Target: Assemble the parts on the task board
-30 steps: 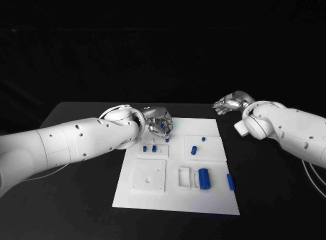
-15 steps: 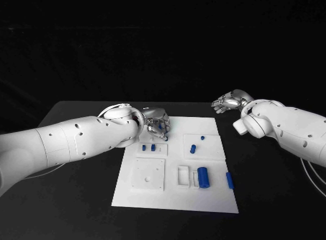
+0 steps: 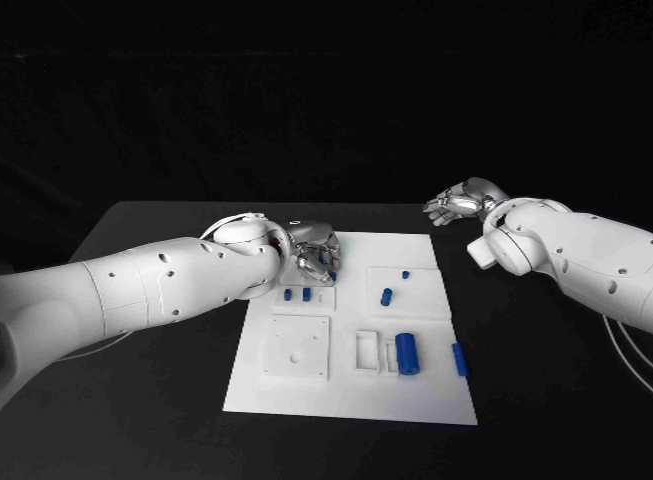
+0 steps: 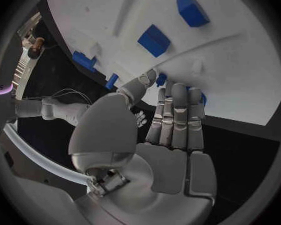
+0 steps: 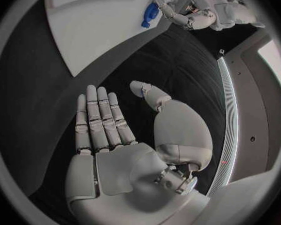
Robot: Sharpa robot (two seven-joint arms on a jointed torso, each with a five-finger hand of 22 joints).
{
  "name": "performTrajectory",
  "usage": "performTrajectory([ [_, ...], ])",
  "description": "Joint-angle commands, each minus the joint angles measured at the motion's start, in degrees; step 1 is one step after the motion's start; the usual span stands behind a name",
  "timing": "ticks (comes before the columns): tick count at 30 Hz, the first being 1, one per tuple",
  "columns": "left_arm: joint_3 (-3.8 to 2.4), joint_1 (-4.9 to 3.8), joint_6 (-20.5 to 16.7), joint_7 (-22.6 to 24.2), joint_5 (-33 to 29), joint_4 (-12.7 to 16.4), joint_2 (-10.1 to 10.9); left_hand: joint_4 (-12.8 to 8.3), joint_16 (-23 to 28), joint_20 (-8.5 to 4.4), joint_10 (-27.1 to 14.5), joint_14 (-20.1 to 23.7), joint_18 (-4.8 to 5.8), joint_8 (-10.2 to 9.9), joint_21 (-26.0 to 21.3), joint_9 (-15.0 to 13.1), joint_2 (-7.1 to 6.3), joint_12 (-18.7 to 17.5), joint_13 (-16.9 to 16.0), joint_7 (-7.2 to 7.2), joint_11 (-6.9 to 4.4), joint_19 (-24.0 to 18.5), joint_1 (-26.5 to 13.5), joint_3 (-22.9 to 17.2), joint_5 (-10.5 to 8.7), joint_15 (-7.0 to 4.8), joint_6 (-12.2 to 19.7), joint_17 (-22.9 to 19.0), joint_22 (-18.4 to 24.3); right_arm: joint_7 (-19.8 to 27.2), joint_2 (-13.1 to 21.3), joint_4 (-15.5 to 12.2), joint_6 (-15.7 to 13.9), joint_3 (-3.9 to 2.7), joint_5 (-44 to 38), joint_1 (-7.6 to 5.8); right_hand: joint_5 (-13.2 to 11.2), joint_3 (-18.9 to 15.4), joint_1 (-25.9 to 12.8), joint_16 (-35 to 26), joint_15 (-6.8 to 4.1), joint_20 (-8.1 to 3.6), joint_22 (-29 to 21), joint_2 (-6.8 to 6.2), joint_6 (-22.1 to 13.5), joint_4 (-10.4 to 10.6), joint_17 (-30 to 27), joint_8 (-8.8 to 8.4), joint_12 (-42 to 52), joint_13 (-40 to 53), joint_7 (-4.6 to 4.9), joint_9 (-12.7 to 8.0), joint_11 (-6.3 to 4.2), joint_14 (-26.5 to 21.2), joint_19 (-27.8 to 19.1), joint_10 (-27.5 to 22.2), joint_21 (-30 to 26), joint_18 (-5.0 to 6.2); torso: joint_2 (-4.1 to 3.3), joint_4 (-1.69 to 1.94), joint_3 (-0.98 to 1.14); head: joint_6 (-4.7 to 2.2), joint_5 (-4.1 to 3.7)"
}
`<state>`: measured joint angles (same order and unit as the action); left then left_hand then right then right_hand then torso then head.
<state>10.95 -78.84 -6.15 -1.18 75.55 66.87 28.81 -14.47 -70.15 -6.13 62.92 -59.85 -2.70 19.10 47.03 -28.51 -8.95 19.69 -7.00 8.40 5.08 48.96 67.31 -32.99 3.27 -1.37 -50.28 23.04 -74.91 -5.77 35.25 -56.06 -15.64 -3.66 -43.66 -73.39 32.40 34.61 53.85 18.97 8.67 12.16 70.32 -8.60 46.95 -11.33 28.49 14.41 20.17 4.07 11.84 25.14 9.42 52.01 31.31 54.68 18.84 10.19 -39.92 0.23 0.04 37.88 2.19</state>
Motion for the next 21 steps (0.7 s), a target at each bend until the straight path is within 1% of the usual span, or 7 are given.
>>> performTrajectory([
  [1,-0.04,0.12,0.3,0.7,0.5,-0.1,-0.3,0.2,-0.6,-0.83,0.6,-0.7,-1.18,0.3,0.2,0.1,0.95,-0.4,0.0,-0.11,-0.14,0.6,0.0,-0.3,0.27,-0.06,-0.6,0.2,-0.1,0.7,0.0,-0.2,0.1,-0.03,-0.1,0.00,0.3,-0.1,-0.2,-0.1,0.00,0.36,0.1,0.22,-0.3,-0.4,-0.1,0.39,0.4,-0.1,-0.14,-0.1,-0.01,-0.3,0.1,-0.5,-0.3,0.91,0.02,0.02,0.05,0.10,-0.12],
  [9,-0.04,0.49,1.3,0.5,0.5,-0.7,-0.4,0.2,-1.5,-1.17,2.1,-1.2,-1.23,0.6,0.7,0.3,1.97,-0.6,-0.1,-0.53,-0.58,1.2,-0.1,-0.5,0.21,-0.49,-1.8,0.7,-0.6,0.7,0.1,-0.3,0.1,-0.03,-0.1,0.00,0.3,-0.1,-0.2,-0.1,-0.01,0.38,0.1,0.22,-0.3,-0.4,-0.1,0.41,0.4,-0.1,-0.13,-0.1,0.00,-0.3,0.1,-0.5,-0.3,0.91,0.06,0.05,0.07,0.24,-0.34],
  [14,-0.04,0.63,1.8,0.3,1.2,-0.6,-0.5,0.2,-1.4,-1.27,2.8,-1.0,-1.14,0.8,0.6,0.4,2.44,-0.9,-0.1,-0.82,-0.75,1.1,-0.2,-0.6,0.27,-0.63,-2.6,0.7,-0.8,0.7,0.1,-0.3,0.1,-0.03,-0.1,0.00,0.3,-0.1,-0.2,-0.1,0.00,0.39,0.1,0.23,-0.3,-0.4,-0.1,0.41,0.4,-0.1,-0.13,-0.1,0.00,-0.3,0.1,-0.5,-0.3,0.91,0.05,0.09,0.00,0.24,-0.47],
  [19,-0.02,0.70,2.5,0.0,1.2,-0.9,-0.6,0.2,-1.4,-1.34,3.2,-1.0,-1.09,0.8,0.5,0.5,2.91,-1.2,-0.1,-0.93,-0.82,1.1,-0.3,-0.8,0.28,-0.70,-3.0,0.7,-0.8,0.7,0.1,-0.3,0.1,-0.03,-0.1,0.00,0.3,-0.1,-0.2,-0.1,0.00,0.40,0.1,0.23,-0.3,-0.4,-0.1,0.42,0.4,-0.1,-0.13,-0.1,0.00,-0.3,0.1,-0.5,-0.3,0.91,0.05,0.05,-0.01,0.25,-0.44],
  [21,-0.01,0.76,2.8,-0.1,1.3,-1.1,-0.6,0.2,-1.4,-1.38,3.5,-1.1,-1.06,0.9,0.5,0.5,3.23,-1.4,-0.1,-0.98,-0.86,1.1,-0.3,-0.9,0.29,-0.75,-3.1,0.7,-0.8,0.7,0.1,-0.3,0.1,-0.03,-0.1,0.00,0.3,-0.1,-0.2,-0.1,0.00,0.40,0.1,0.23,-0.3,-0.4,-0.1,0.43,0.4,-0.1,-0.13,-0.1,0.00,-0.3,0.1,-0.5,-0.3,0.91,0.05,0.09,-0.02,0.24,-0.56],
])
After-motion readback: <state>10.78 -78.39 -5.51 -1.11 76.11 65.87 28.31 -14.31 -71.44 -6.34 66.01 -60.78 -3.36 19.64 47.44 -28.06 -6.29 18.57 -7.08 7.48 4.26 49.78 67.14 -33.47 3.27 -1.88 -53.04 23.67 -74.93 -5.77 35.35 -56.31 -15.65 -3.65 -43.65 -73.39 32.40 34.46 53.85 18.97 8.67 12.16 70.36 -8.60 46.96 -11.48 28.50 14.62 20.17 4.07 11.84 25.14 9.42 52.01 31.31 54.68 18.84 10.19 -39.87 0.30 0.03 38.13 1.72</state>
